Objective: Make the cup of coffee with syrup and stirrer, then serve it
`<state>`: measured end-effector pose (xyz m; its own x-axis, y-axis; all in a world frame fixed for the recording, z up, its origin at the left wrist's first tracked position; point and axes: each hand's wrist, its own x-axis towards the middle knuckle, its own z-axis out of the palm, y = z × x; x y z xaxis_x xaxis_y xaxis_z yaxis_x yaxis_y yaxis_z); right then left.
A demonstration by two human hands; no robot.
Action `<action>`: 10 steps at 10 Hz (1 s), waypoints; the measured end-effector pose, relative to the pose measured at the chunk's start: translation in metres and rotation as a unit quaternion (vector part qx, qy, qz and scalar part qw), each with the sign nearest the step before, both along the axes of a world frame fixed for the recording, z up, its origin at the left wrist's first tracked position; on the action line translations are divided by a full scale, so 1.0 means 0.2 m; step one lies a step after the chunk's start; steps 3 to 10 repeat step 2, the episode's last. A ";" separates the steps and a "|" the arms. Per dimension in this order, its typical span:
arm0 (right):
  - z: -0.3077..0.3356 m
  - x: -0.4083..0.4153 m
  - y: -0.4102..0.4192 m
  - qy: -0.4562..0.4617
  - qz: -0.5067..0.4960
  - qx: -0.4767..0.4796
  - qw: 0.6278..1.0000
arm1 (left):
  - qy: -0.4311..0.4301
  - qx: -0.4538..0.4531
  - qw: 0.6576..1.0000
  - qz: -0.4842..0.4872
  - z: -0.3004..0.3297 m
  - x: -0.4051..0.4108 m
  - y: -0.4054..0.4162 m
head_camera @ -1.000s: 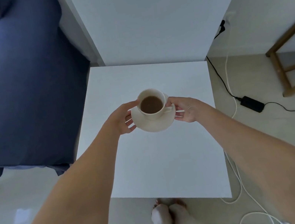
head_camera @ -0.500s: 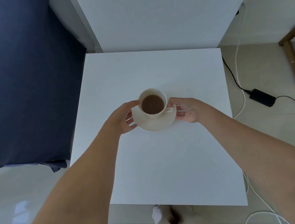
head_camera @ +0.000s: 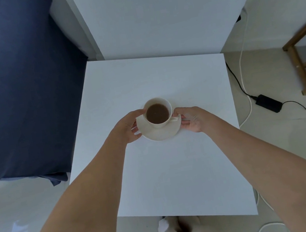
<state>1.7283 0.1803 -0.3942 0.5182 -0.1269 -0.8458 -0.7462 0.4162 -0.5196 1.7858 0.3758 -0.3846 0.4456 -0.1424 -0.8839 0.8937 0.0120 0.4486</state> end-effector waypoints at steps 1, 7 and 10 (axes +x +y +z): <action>0.05 -0.02 0.03 -0.001 0.020 -0.049 0.999 | -0.023 0.042 0.999 -0.023 0.05 -0.04 -0.02; 0.16 -0.09 0.07 -0.008 0.069 -0.168 0.983 | -0.079 0.147 0.984 -0.062 0.17 -0.12 -0.04; 0.16 -0.09 0.07 -0.008 0.069 -0.168 0.983 | -0.079 0.147 0.984 -0.062 0.17 -0.12 -0.04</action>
